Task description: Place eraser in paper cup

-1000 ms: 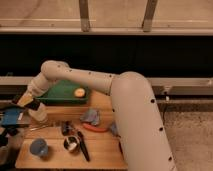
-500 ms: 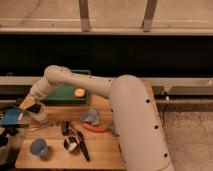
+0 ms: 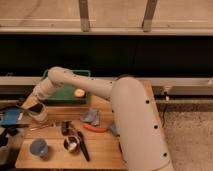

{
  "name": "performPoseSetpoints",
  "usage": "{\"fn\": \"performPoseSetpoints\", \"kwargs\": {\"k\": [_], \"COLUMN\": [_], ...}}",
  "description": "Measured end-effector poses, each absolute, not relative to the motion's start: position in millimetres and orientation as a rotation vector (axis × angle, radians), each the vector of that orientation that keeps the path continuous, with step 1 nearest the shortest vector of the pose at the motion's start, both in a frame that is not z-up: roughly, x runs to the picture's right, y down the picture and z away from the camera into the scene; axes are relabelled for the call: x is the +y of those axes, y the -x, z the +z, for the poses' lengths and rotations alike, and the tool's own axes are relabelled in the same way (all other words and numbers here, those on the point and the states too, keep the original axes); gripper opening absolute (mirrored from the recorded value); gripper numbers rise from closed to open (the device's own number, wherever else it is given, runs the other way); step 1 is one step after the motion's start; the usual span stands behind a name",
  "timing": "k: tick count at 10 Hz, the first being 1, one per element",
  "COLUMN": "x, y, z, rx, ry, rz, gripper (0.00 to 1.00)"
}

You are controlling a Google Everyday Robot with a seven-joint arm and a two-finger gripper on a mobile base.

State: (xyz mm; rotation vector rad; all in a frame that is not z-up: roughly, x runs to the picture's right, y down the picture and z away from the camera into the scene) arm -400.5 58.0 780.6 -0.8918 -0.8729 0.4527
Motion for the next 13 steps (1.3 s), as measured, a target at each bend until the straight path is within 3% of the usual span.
{"fn": "performPoseSetpoints", "kwargs": {"k": [2, 6, 8, 9, 13], "x": [59.5, 61.1, 60.8, 60.9, 35.3], "y": [398.3, 393.5, 392.0, 392.0, 386.7], "z": [784.8, 788.1, 787.4, 786.1, 768.7], "rx": [-0.877, -0.882, -0.886, -0.889, -0.906], "ry": [0.894, 0.889, 0.885, 0.883, 0.799], "rz": [0.467, 0.487, 0.492, 0.492, 0.469], "gripper": [0.59, 0.61, 0.77, 0.80, 0.80]}}
